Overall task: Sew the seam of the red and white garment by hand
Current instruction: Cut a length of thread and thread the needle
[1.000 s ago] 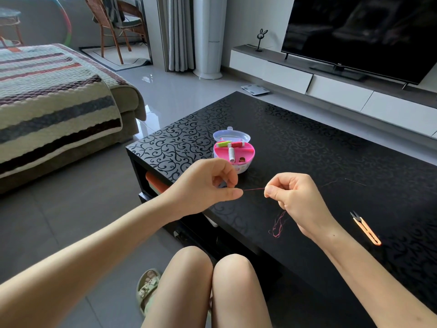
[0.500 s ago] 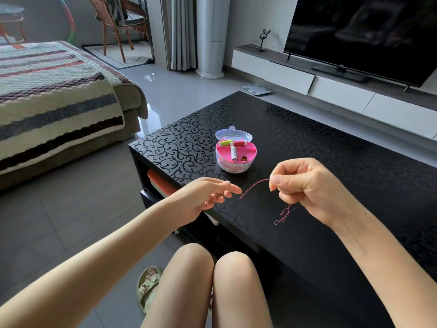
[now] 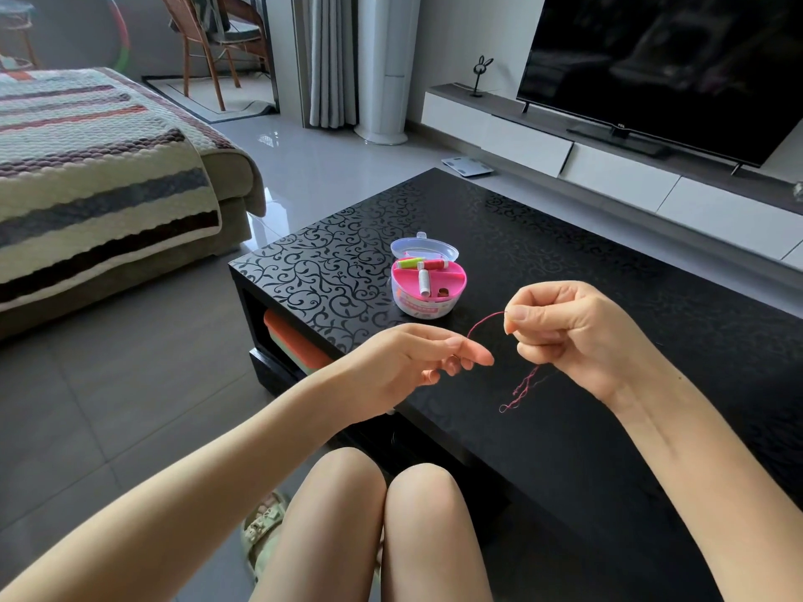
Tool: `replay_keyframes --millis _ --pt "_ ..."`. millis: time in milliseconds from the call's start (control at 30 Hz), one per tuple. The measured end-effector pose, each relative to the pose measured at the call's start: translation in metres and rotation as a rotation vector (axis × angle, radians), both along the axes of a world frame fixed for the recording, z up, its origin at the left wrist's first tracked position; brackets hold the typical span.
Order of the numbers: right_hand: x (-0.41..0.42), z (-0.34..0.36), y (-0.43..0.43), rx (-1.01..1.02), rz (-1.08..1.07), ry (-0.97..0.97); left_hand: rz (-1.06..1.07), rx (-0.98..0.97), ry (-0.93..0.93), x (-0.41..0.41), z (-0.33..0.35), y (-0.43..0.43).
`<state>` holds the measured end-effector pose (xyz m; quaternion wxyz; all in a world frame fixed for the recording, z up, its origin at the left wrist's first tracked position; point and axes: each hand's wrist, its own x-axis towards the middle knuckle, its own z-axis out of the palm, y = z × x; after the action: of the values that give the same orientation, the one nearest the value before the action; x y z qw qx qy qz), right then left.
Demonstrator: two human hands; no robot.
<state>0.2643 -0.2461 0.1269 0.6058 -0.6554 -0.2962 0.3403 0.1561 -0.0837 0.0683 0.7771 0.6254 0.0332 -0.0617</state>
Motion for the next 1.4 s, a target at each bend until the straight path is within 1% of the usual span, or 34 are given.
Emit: replay_keyframes --millis 167,433,533,633,700,800,900,1000,1100,1167,1300,1400 --pt "0.006 0.0 -0.003 0.006 -0.029 0.02 -0.013 -0.119 0.001 -0.002 -0.003 0.002" --pt "0.007 -0.003 -0.004 0.014 -0.039 0.036 0.019 -0.062 0.017 -0.003 -0.003 0.003" --pt "0.01 -0.005 -0.008 0.007 -0.033 0.036 0.067 -0.083 0.041 -0.002 -0.002 0.004" --pt "0.013 -0.012 -0.013 -0.059 0.049 0.01 0.153 -0.121 0.058 0.0 -0.002 0.01" --pt "0.014 -0.019 -0.016 -0.12 0.132 -0.04 0.184 -0.167 0.057 -0.002 -0.004 0.019" --pt "0.01 -0.034 -0.019 -0.18 0.235 -0.138 0.181 -0.305 0.015 -0.01 -0.002 0.036" --pt "0.006 -0.053 -0.023 -0.224 0.28 -0.126 0.22 -0.525 -0.031 -0.019 0.002 0.049" --pt "0.004 -0.075 -0.021 -0.307 0.238 -0.166 0.314 -0.719 -0.071 -0.027 0.006 0.058" --pt "0.003 -0.095 -0.013 -0.327 0.187 -0.197 0.461 -0.93 -0.125 -0.036 0.01 0.073" --pt "0.002 -0.105 -0.008 -0.353 0.15 -0.257 0.544 -1.066 -0.188 -0.044 0.009 0.088" --pt "0.01 -0.115 -0.003 -0.415 0.039 -0.403 0.704 -1.185 -0.277 -0.065 0.002 0.126" --pt "0.025 -0.12 -0.005 -0.496 -0.037 -0.543 0.825 -1.162 -0.279 -0.081 -0.008 0.155"
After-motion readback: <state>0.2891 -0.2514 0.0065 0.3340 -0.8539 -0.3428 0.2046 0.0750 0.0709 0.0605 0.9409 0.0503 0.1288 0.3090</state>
